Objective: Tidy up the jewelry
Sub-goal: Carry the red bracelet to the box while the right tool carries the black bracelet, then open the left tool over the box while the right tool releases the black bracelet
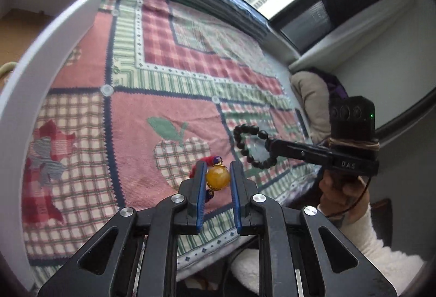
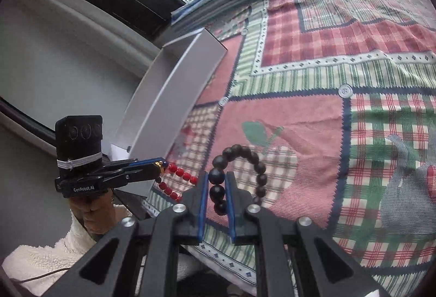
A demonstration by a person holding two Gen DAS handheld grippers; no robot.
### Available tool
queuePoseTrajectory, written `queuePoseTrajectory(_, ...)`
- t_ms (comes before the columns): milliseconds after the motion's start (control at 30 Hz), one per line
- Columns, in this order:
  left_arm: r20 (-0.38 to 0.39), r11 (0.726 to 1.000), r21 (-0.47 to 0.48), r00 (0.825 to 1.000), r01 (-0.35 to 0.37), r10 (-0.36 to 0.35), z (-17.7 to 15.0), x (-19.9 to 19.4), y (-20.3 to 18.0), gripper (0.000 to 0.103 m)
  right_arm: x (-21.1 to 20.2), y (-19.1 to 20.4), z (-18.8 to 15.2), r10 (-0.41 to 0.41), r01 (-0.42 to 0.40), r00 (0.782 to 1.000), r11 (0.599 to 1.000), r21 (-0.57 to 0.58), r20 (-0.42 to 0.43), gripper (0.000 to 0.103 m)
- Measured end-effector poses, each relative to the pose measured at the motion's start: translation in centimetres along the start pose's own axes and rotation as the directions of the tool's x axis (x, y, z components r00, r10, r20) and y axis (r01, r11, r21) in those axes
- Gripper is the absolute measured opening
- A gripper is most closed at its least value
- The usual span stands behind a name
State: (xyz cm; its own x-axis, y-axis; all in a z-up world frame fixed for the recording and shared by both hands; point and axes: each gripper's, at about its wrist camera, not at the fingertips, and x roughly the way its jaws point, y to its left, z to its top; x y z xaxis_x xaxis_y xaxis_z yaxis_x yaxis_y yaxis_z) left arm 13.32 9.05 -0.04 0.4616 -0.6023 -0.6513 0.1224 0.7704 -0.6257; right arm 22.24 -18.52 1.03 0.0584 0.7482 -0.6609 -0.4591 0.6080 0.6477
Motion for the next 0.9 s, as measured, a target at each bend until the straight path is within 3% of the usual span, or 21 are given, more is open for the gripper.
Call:
queuePoseTrajectory(100, 0.085, 0.998, -0.028, 0.995, -0.051, 0.053, 0.1, -4.3, 0.2, 0.015, 0.5, 3.1, 1.4, 0.018, -0.017, 1.000, 0.998, -0.058, 0.011, 0.013)
queuePoseTrajectory(200, 0.182, 0.990, -0.071, 0.974, -0.121, 0.132, 0.0, -9.8, 1.4, 0.015, 1.8, 6.5, 3.4, 0.033, -0.031, 0.999, 0.992, -0.121, 0.020, 0.013)
queuePoseTrajectory(300, 0.266, 0.972, -0.134, 0.938, -0.191, 0.221, -0.1, -15.0, 3.7, 0.015, 3.5, 10.1, 5.3, 0.079, -0.075, 0.997, 0.982, -0.171, 0.018, 0.013)
queuePoseTrajectory(433, 0.325, 0.922, -0.232, 0.869, -0.309, 0.373, -0.5, -20.3, 7.8, 0.015, 7.5, 15.1, 7.8, 0.140, -0.137, 0.990, 0.965, -0.222, -0.001, 0.013)
queuePoseTrajectory(533, 0.332, 0.871, -0.301, 0.814, -0.388, 0.477, -0.9, -22.7, 11.4, 0.015, 11.1, 18.9, 9.1, 0.172, -0.173, 0.985, 0.949, -0.264, -0.026, 0.013)
queuePoseTrajectory(667, 0.288, 0.794, -0.379, 0.754, -0.476, 0.590, -1.2, -24.0, 16.4, 0.015, 16.2, 22.7, 9.5, 0.180, -0.200, 0.979, 0.928, -0.316, -0.092, 0.013)
queuePoseTrajectory(800, 0.226, 0.733, -0.426, 0.722, -0.531, 0.654, -1.7, -23.8, 20.8, 0.015, 21.5, 25.3, 8.9, 0.136, -0.194, 0.974, 0.915, -0.353, -0.182, 0.013)
queuePoseTrajectory(900, 0.176, 0.702, -0.445, 0.715, -0.556, 0.677, -2.2, -22.8, 23.3, 0.015, 25.1, 27.0, 7.1, 0.041, -0.146, 0.967, 0.897, -0.418, -0.250, 0.013)
